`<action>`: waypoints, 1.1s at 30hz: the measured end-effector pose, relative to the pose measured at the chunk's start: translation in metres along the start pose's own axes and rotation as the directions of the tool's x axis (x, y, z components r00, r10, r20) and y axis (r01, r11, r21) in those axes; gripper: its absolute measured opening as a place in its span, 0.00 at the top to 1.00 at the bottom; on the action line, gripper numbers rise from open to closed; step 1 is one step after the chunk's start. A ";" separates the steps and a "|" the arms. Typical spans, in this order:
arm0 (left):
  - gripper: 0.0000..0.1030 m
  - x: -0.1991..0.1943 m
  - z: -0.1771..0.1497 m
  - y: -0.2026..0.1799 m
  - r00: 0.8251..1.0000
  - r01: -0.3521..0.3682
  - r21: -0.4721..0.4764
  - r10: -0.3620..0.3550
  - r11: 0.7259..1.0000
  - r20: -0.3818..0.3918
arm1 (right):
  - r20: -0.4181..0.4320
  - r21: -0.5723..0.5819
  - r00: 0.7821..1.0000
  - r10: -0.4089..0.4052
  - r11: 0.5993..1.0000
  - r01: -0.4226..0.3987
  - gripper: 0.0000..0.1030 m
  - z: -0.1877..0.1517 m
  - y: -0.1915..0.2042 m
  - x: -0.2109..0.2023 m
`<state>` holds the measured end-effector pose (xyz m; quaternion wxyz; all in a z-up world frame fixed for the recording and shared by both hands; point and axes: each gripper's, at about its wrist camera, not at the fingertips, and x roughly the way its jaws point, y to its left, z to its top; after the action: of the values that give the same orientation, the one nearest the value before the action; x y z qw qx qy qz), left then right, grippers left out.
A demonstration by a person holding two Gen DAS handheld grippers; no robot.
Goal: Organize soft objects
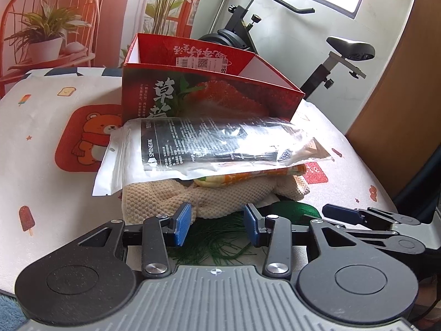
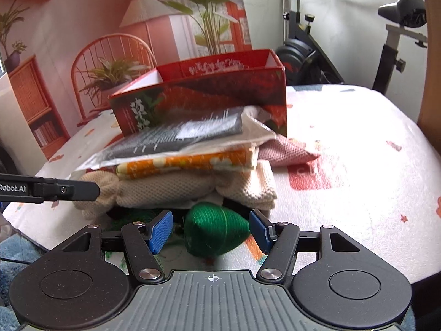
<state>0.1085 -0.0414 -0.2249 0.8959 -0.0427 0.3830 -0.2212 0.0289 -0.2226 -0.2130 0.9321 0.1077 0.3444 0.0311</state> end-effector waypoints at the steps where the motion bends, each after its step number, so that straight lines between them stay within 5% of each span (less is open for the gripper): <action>1: 0.57 0.001 0.000 0.000 1.000 0.000 0.000 0.000 1.000 -0.004 | -0.010 -0.001 1.000 0.002 1.000 -0.002 0.44 -0.001 0.000 0.003; 17: 0.58 0.013 -0.006 0.002 0.999 0.014 -0.028 -0.015 1.000 -0.050 | -0.084 -0.015 0.996 0.043 0.999 -0.044 0.47 -0.006 0.000 0.025; 33: 0.58 0.026 -0.011 0.005 0.994 0.044 -0.062 -0.050 0.997 -0.101 | -0.133 -0.148 0.972 0.194 0.966 -0.213 0.53 -0.007 0.037 0.044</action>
<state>0.1183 -0.0469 -0.2512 0.8679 -0.0671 0.4337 -0.2325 0.0583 -0.1798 -0.2376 0.9077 0.0648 0.3821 0.1608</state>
